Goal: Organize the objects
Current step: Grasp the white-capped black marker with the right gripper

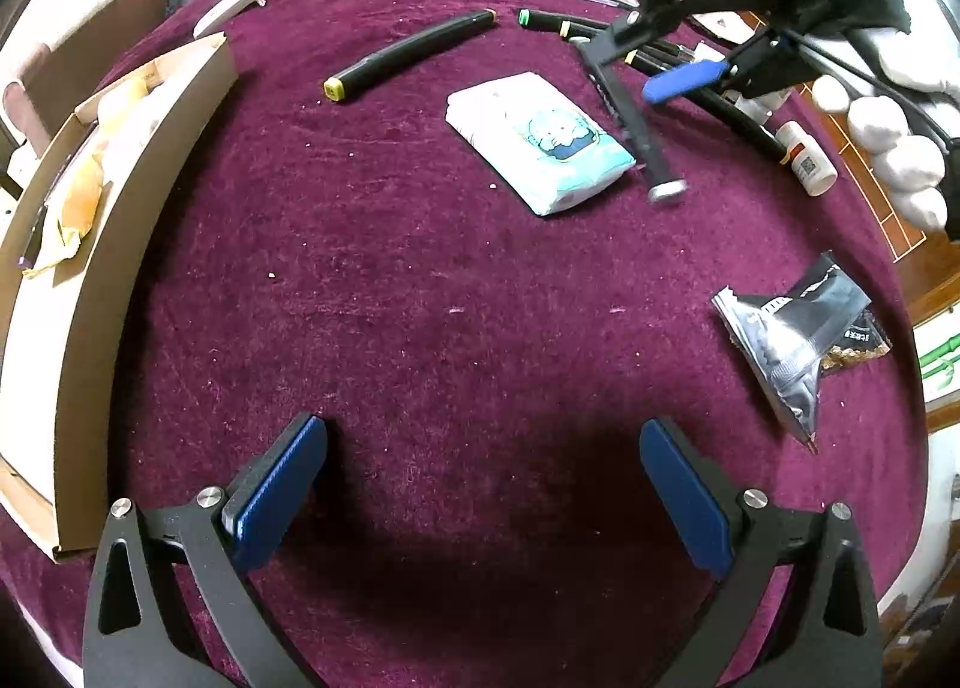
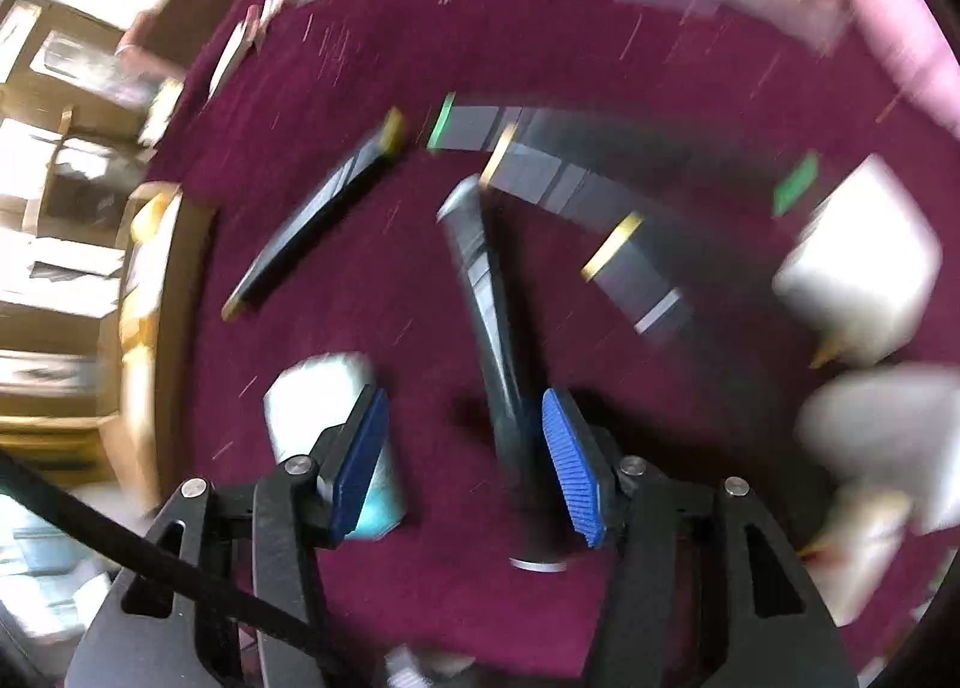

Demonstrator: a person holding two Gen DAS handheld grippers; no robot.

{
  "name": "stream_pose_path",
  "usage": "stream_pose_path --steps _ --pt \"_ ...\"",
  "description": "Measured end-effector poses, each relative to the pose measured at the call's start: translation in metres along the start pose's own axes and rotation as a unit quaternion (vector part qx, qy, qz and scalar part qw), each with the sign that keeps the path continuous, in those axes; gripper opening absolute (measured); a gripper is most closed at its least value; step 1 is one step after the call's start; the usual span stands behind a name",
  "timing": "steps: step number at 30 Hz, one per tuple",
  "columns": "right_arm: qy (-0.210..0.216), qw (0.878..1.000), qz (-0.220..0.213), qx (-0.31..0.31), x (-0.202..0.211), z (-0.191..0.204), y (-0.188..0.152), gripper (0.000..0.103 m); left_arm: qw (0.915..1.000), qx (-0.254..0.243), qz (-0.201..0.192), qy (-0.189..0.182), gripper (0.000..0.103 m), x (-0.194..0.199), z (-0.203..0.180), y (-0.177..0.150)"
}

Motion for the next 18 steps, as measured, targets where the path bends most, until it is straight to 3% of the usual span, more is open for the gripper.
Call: stream_pose_path --steps 2,4,6,10,13,14,16,18 --pt "-0.01 0.999 -0.036 -0.015 0.014 -0.006 0.01 0.053 1.0 0.003 0.004 -0.003 0.101 0.001 0.001 0.0" --pt "-0.032 0.999 -0.04 -0.016 0.019 -0.01 0.01 0.053 0.9991 0.028 0.024 -0.02 0.101 0.002 0.004 0.003" --pt "-0.06 0.998 -0.035 0.002 0.018 -0.006 0.001 0.053 0.9926 0.096 0.029 -0.068 0.1 0.009 0.014 0.013" --pt "-0.125 0.99 -0.044 0.042 0.012 0.011 -0.016 0.051 0.9832 0.166 0.006 -0.074 0.1 0.021 0.045 0.032" --pt "-0.185 0.979 -0.048 0.072 0.001 0.014 -0.027 0.032 0.9881 0.146 -0.005 -0.048 0.1 0.025 0.057 0.046" --pt "-0.206 0.974 -0.052 0.084 0.002 0.015 -0.032 0.021 0.99 0.134 -0.007 -0.044 0.1 0.026 0.056 0.05" --pt "-0.198 0.976 -0.052 0.077 0.007 0.014 -0.043 0.012 0.9934 0.106 -0.01 -0.041 0.1 0.027 0.051 0.06" --pt "-0.183 0.981 -0.049 0.046 0.018 0.003 -0.058 0.012 0.9948 0.094 -0.014 -0.036 0.1 0.026 0.045 0.07"
Point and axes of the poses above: each gripper's, at about its wrist camera, not at the fingertips, and x roughly against the way its jaws point, z to its left, y to its top, the point moved 9 cm from there along -x, roughly the way its jaws point, and after that the axes turned 6 degrees about -z, right-handed, at the moved point
